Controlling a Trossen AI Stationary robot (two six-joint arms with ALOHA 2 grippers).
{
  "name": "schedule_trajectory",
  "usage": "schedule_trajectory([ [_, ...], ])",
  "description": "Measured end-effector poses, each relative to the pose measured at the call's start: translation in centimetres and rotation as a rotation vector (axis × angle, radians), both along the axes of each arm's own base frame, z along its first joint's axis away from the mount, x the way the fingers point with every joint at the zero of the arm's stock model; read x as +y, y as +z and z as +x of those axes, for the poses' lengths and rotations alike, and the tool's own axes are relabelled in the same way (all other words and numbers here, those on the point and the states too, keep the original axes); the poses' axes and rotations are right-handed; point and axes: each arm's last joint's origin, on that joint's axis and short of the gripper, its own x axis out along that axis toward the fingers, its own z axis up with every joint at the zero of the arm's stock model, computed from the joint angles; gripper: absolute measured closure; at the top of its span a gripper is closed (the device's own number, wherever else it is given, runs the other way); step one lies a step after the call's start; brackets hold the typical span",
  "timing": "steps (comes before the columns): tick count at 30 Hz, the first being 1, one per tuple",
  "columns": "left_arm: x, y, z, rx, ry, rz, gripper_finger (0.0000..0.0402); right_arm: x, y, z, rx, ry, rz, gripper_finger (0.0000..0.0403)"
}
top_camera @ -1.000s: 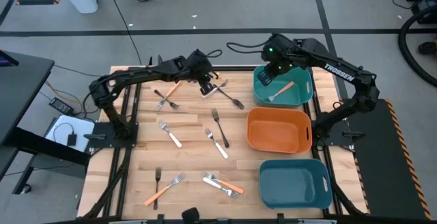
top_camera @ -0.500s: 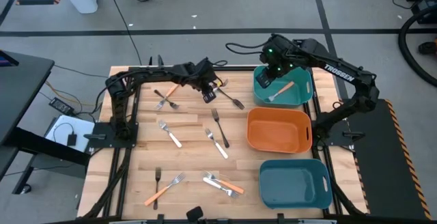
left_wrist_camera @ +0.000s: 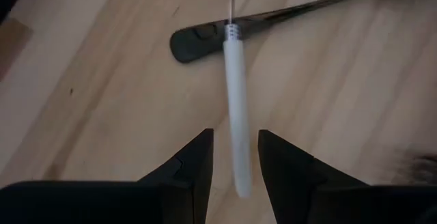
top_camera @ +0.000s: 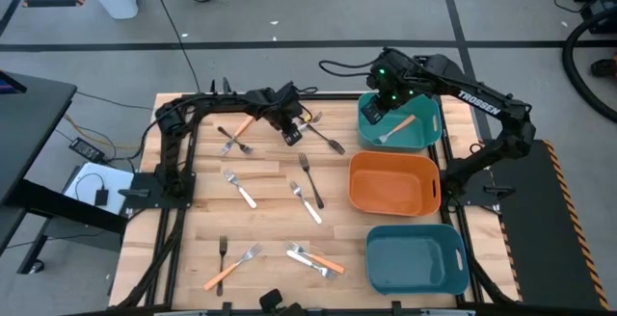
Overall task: Sort silverware by color (type)
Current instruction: Put the white fork into the orange bin
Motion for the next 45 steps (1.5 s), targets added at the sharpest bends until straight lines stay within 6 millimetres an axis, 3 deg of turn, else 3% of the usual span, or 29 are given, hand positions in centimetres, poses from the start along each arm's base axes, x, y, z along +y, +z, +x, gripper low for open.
schedule_trajectory([
  [7,-0.1,-2.2,0.4,0.053,-0.015,-0.03,0.0276,0.0,0.0,0.0,0.001,0.001,0.0,0.0318],
  [12,-0.4,-2.3,0.6,0.073,-0.016,-0.003,0.0283,0.0,0.0,0.0,0.002,0.002,0.0,0.0318],
  [19,-0.5,-2.2,0.3,0.101,-0.084,0.008,0.0367,0.0,0.0,0.0,0.002,0.002,0.0,0.0318],
  [23,-0.8,-1.4,-0.1,0.113,-0.086,0.0,0.0368,0.0,0.0,0.0,0.002,0.002,-0.001,0.0318],
  [26,-1.2,0.2,-0.6,0.099,-0.086,0.008,0.0368,0.0,0.0,0.0,0.001,0.002,-0.001,0.0318],
  [33,-2.1,6.5,-1.7,-0.036,-0.084,0.093,0.0368,0.2,0.0,0.1,-0.039,-0.003,0.071,0.0318],
  [39,-3.5,11.5,-2.2,-0.235,-0.057,0.159,0.0368,1.3,0.0,0.8,-0.079,0.054,0.133,0.0318],
  [45,-5.5,15.5,-0.9,-0.576,-0.105,0.114,0.0368,2.6,1.1,3.1,-0.252,0.169,0.041,0.0318],
])
